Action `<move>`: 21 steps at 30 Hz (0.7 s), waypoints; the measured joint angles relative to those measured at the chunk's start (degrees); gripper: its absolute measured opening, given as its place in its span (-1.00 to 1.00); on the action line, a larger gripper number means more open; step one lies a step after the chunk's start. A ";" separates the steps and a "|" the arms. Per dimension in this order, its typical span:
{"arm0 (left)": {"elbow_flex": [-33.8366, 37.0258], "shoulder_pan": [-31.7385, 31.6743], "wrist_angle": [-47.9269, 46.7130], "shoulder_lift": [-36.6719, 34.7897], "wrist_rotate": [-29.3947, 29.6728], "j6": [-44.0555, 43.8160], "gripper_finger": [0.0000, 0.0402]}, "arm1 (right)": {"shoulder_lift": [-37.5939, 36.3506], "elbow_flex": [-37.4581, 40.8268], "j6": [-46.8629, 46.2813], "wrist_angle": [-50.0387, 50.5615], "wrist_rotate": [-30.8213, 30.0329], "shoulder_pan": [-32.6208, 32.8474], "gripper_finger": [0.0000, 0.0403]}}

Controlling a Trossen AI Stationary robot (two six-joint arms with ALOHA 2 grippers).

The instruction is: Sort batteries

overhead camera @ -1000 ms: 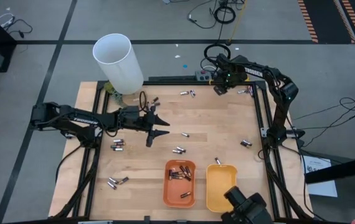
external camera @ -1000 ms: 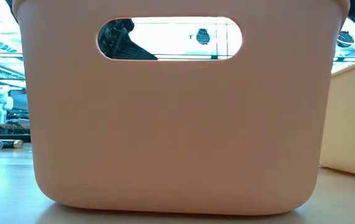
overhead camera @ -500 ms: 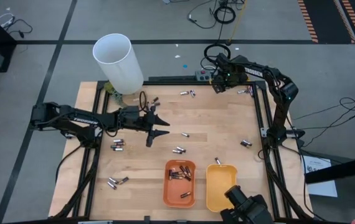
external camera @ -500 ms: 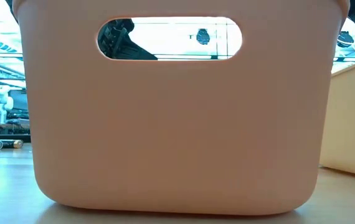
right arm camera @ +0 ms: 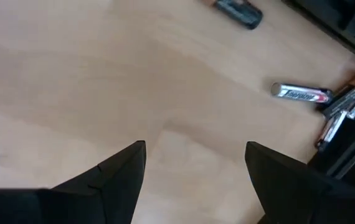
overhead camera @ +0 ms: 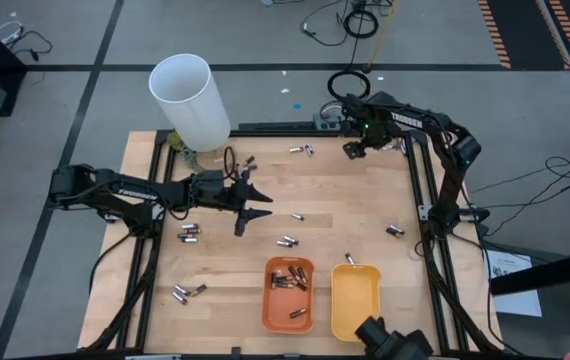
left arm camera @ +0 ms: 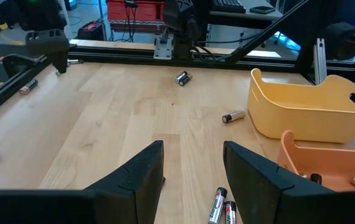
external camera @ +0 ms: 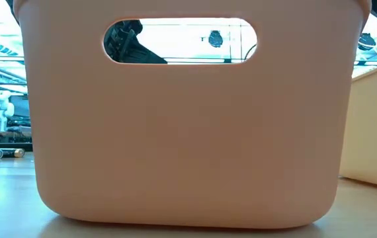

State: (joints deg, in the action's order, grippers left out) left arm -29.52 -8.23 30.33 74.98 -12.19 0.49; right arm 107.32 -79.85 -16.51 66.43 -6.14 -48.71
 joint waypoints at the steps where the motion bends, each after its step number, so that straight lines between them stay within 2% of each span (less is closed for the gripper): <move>1: 0.00 0.00 0.00 0.00 0.00 0.00 -0.12 | -0.24 0.53 -0.47 -0.08 -0.39 1.07 0.33; 7: 0.00 0.00 -0.04 0.02 0.00 0.00 -0.12 | -0.20 5.87 -3.80 -4.13 -4.87 4.03 0.33; 21: 0.00 0.00 -0.44 0.02 0.02 0.09 -0.12 | 0.07 10.06 -9.01 -26.11 -4.42 -5.21 0.33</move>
State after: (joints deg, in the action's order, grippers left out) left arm -29.52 -8.23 29.89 75.00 -12.17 0.58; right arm 107.39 -69.79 -25.52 40.32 -10.55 -53.92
